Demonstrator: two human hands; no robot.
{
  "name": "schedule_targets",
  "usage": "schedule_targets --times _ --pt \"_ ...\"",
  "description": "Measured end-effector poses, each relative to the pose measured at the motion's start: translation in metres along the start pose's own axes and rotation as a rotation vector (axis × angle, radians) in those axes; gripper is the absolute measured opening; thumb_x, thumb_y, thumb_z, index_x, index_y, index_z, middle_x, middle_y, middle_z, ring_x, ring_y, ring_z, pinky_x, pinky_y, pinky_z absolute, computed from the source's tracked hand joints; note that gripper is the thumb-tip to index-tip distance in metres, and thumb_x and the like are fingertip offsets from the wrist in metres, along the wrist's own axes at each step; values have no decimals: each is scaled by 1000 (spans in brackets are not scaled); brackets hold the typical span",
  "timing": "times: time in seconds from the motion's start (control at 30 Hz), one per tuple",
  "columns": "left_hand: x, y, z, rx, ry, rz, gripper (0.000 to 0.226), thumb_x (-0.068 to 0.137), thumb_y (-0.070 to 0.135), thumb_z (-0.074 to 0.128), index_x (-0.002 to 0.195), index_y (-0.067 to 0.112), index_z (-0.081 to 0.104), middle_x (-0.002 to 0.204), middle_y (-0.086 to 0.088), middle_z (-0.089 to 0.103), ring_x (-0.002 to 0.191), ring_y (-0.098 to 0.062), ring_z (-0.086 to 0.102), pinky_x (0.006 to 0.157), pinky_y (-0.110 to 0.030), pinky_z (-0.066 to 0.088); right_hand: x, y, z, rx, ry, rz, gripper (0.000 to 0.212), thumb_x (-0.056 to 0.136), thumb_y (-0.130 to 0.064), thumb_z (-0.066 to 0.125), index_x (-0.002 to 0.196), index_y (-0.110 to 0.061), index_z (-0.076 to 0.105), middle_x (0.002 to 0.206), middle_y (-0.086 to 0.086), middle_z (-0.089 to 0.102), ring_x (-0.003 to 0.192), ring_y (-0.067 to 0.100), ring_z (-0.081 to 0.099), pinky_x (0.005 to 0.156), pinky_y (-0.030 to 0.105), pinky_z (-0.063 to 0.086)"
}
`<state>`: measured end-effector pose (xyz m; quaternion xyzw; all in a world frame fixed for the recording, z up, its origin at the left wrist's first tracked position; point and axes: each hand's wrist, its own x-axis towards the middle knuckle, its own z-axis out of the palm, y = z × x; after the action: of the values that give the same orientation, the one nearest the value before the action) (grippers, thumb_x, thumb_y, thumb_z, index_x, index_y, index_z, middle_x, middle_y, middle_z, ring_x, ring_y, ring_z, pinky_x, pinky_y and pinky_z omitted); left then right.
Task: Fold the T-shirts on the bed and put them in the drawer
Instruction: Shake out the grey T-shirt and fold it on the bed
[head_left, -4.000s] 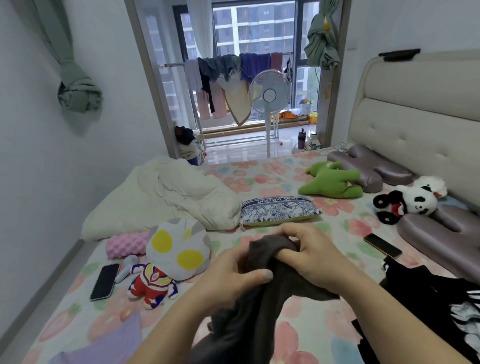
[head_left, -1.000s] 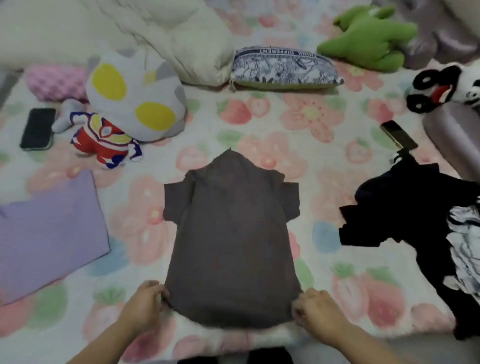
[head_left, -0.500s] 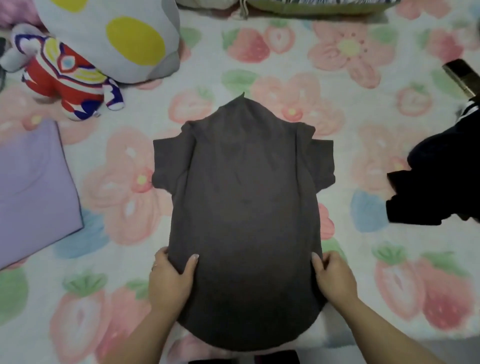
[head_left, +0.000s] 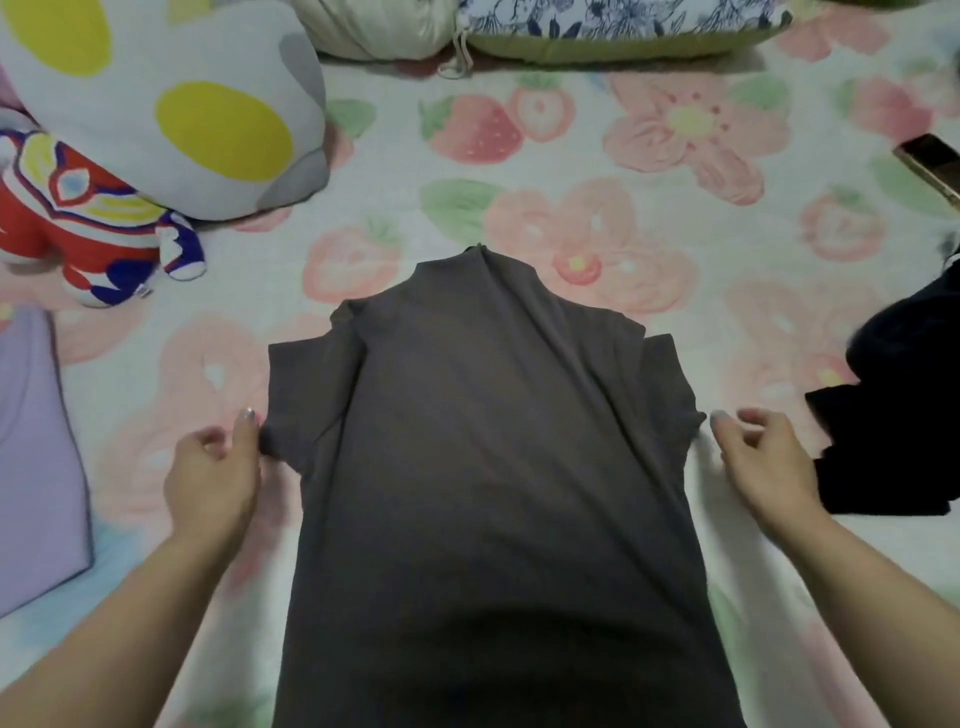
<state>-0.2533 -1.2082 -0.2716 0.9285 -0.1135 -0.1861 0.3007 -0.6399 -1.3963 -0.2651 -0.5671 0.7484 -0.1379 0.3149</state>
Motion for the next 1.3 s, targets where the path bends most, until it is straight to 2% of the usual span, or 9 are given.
schedule_targets --times 0.2,0.33,0.5,0.67,0.77,0.87,1.0,1.13,1.3 --pt "50 59 51 250 -96 215 50 91 40 49 116 -3 43 119 -31 50 108 -44 48 83 -42 39 57 -54 52 -258 -165 -121 42 91 -38 48 116 -4 44 118 21 58 109 39 53 85 40 42" --pt "59 52 48 268 25 223 34 96 26 42 110 -4 36 111 -36 51 100 -50 50 72 -43 33 69 -44 40 -274 123 -55 33 96 -30 41 110 -1 42 112 35 54 104 49 52 81 46 41" --pt "76 42 22 351 254 167 36 94 26 46 121 4 36 120 -35 45 107 -52 45 87 -54 37 90 -34 6 -212 371 162 32 93 -25 45 119 -7 46 128 26 48 120 43 42 97 49 34" --pt "29 95 71 433 26 938 61 85 37 45 139 10 39 142 -26 37 132 -44 32 105 -50 21 46 -108 75 -213 213 -561 43 91 -19 47 131 -2 44 134 24 45 126 37 38 105 42 27" --pt "16 114 120 669 -249 1202 65 90 60 19 145 31 -2 158 -2 2 143 -20 -9 110 -38 -12 29 -142 127 -376 -89 -896 54 96 -33 40 146 -17 26 154 12 21 142 29 18 115 41 14" --pt "53 105 133 788 -305 1061 65 90 61 14 143 36 -14 157 3 -11 143 -16 -14 111 -36 -12 65 -136 143 -616 -170 -823 56 97 -46 21 148 -33 1 158 -5 -3 145 20 -3 115 40 -2" --pt "96 109 113 658 -65 717 66 91 55 28 145 18 23 152 -11 22 139 -31 18 108 -43 14 101 -131 127 -537 10 -597 56 94 -47 31 144 -21 26 152 5 24 139 27 17 111 42 13" --pt "83 149 130 536 -155 807 55 87 56 44 111 8 55 115 -16 53 108 -35 45 85 -41 34 100 -160 132 -428 -101 -689 41 88 -47 49 111 -14 54 106 9 57 103 33 49 84 39 35" --pt "87 169 139 417 -66 805 40 91 51 42 92 11 37 95 -25 61 87 -43 57 59 -37 26 109 -176 122 -235 22 -743 29 93 -38 48 104 -11 47 90 23 62 85 42 57 63 36 31"
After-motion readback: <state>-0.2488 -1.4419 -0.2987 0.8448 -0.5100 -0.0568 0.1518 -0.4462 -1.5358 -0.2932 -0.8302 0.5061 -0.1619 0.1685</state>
